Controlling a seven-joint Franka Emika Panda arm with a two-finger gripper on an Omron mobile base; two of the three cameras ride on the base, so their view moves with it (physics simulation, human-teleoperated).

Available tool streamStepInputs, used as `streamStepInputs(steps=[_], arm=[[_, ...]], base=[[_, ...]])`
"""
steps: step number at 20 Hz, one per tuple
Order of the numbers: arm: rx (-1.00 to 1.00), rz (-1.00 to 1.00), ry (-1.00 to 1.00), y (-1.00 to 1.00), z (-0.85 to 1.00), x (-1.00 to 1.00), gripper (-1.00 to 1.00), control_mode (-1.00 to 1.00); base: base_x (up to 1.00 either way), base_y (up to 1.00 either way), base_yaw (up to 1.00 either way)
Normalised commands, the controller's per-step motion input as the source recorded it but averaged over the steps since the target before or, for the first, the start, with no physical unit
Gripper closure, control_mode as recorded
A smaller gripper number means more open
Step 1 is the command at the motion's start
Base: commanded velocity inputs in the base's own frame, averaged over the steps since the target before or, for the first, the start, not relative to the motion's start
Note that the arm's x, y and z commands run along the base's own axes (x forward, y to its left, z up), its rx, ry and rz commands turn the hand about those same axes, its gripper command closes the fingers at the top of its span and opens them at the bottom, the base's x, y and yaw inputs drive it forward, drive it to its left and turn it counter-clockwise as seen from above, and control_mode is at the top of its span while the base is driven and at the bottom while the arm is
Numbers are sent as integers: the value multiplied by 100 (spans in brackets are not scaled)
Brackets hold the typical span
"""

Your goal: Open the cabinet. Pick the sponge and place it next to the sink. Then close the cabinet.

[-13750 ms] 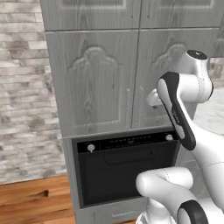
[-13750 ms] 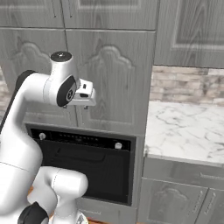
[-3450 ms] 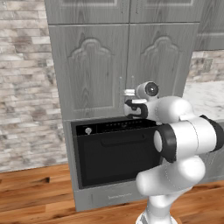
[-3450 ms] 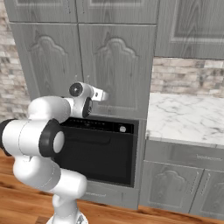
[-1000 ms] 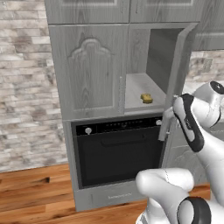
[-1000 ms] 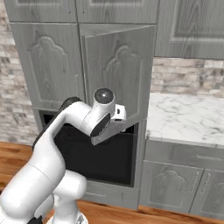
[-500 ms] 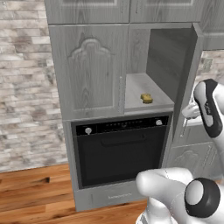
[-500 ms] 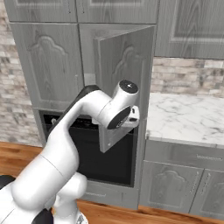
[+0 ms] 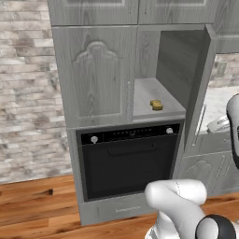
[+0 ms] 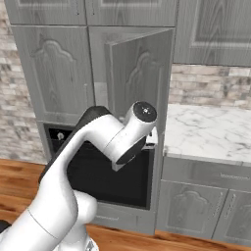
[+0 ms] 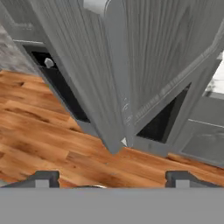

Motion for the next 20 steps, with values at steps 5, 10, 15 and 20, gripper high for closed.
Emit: streamStepInputs(steps=[5,10,15,20], arm=[[0,0,-15,39,54,-54,-100,-100],[-4,0,-9,85,75,-25,-100,-100],[-3,0,-7,62,76,-47,-100,-100],[-7,0,-7,49,73,-41,-100,-100]], base=[[0,0,0],[0,0,0],[0,0,0],[0,0,0]])
